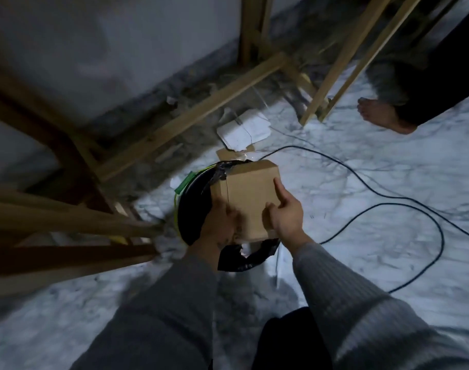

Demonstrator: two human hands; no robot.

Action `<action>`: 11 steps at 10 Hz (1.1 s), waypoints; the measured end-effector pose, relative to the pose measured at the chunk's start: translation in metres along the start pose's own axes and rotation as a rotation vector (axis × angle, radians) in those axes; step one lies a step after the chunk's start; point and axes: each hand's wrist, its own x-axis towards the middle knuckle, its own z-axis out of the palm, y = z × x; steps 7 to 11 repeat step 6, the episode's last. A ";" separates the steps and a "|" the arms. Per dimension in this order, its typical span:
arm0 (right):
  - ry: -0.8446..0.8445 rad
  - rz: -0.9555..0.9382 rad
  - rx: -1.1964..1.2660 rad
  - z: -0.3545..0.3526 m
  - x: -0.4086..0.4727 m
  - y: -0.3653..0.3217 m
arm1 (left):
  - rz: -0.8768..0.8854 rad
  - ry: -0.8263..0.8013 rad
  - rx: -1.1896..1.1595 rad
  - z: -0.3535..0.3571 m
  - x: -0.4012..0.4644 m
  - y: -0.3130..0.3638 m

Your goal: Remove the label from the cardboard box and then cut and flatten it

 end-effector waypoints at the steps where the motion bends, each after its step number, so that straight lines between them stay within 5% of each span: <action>1: -0.007 0.008 -0.074 0.020 0.018 0.023 | -0.008 -0.025 0.054 0.017 0.025 -0.015; 4: 0.033 -0.116 -0.511 0.053 0.042 0.055 | 0.010 -0.137 0.160 0.034 0.073 -0.036; 6: 0.007 -0.075 -0.575 0.021 0.011 -0.028 | 0.055 -0.092 0.263 -0.030 0.007 0.026; 11: 0.007 -0.075 -0.575 0.021 0.011 -0.028 | 0.055 -0.092 0.263 -0.030 0.007 0.026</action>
